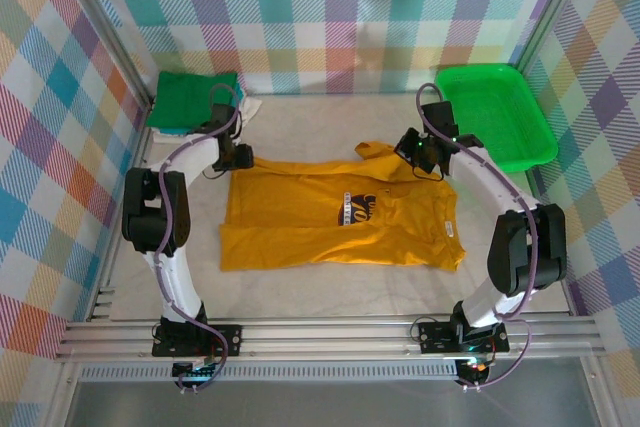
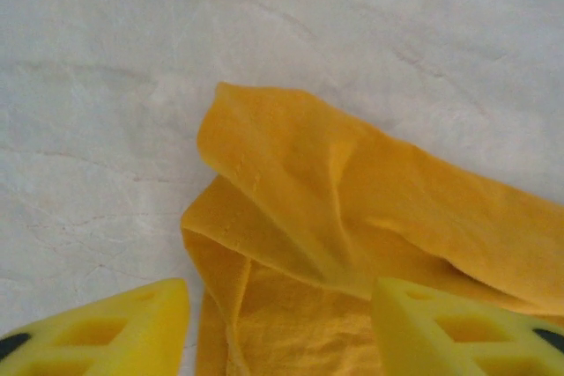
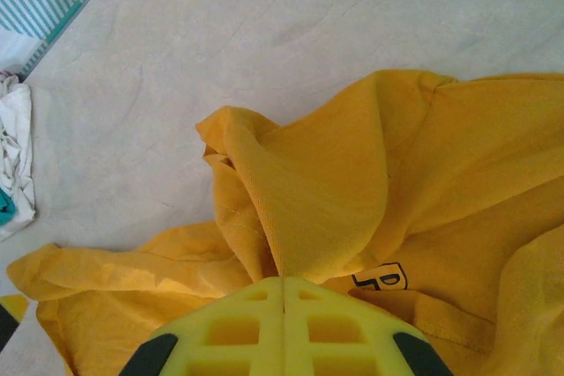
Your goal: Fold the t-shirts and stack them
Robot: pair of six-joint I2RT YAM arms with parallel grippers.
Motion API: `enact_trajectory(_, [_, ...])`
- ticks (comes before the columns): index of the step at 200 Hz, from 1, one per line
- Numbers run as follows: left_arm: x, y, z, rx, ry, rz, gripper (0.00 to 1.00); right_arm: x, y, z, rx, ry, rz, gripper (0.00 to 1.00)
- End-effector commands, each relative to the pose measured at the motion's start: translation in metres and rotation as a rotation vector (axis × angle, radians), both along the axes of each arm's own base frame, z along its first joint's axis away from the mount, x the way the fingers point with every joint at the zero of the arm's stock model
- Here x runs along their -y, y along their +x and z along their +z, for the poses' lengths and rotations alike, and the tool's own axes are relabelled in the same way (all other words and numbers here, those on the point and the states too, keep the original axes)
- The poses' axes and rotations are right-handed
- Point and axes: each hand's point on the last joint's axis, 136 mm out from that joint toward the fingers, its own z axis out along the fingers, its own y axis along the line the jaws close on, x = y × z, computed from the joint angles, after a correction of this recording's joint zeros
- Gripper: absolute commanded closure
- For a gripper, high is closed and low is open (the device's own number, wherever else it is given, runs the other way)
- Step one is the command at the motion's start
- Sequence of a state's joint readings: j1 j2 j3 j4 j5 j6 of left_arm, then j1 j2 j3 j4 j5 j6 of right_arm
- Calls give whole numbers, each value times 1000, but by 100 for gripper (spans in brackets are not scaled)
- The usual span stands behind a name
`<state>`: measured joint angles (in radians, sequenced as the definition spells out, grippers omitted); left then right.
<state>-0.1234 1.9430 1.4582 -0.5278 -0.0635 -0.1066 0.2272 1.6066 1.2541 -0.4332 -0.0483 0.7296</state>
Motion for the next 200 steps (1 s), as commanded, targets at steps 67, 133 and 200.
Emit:
enact_trajectory(67, [-1, 50, -7, -100, -55, 17, 20, -2, 2, -6, 18, -5, -5, 100])
enact_trajectory(133, [-2, 67, -42, -119, -123, 70, 18, -5, 5, -9, 21, 1, 15, 100])
enact_trajectory(200, [20, 79, -43, -86, -219, 18, 49, -6, 7, -11, 16, 1, 18, 100])
